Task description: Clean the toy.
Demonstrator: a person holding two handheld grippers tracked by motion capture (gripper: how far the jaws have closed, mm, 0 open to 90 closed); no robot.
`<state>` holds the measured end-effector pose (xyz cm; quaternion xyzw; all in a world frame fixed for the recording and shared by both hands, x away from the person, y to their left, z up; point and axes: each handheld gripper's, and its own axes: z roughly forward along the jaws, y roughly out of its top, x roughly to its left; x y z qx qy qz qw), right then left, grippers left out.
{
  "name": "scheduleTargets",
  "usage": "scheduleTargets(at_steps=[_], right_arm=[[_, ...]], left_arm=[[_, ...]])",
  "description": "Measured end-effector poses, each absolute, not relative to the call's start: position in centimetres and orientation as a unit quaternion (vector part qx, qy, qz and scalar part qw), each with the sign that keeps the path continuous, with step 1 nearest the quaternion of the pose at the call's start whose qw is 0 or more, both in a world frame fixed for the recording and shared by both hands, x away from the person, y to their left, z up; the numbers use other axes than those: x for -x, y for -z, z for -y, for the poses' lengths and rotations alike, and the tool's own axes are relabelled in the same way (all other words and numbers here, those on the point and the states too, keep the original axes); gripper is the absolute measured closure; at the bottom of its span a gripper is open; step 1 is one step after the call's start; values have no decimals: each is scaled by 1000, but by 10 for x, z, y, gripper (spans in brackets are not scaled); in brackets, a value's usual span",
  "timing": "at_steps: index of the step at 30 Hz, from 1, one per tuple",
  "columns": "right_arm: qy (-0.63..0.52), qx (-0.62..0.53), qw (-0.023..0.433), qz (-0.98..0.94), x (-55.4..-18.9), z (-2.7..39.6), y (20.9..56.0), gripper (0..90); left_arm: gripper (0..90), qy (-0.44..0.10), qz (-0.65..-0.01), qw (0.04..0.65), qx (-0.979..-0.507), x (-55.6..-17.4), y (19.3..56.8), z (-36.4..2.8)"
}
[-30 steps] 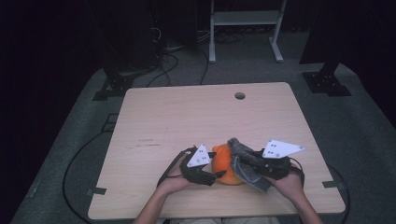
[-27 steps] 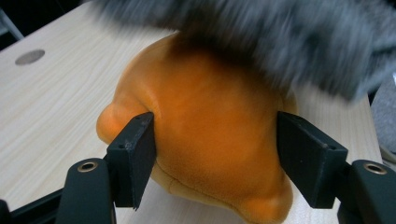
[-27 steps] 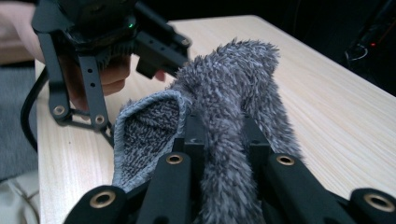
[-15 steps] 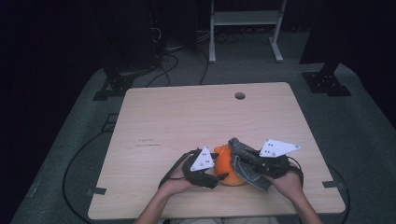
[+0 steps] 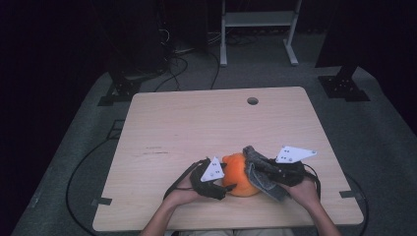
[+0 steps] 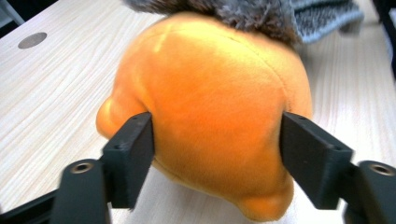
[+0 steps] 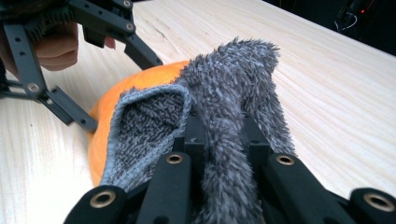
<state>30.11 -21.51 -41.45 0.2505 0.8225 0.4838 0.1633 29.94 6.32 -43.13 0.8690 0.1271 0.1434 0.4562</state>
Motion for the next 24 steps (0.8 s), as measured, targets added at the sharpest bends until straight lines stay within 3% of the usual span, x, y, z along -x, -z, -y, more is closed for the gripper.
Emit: scheduleTargets(at_steps=[4, 7, 15, 18, 21, 24], right_arm=[[-484, -250, 168, -822, -298, 215, 415, 765], [-484, -240, 168, -825, -294, 209, 414, 765], [-479, -211, 169, -835, -289, 195, 411, 764], [-481, -229, 157, -832, -295, 203, 416, 764], [-473, -232, 168, -833, -295, 205, 418, 764], [-485, -226, 161, -829, -292, 202, 418, 764]], left_arm=[[158, -144, -149, 496, -843, -302, 423, -66], [156, -152, -145, 498, -841, -301, 424, -63], [234, -141, -142, 437, -877, -307, 436, -72], [226, -132, -145, 455, -869, -308, 435, -76], [156, -145, -146, 488, -848, -306, 426, -74], [160, -149, -139, 504, -839, -304, 423, -70]])
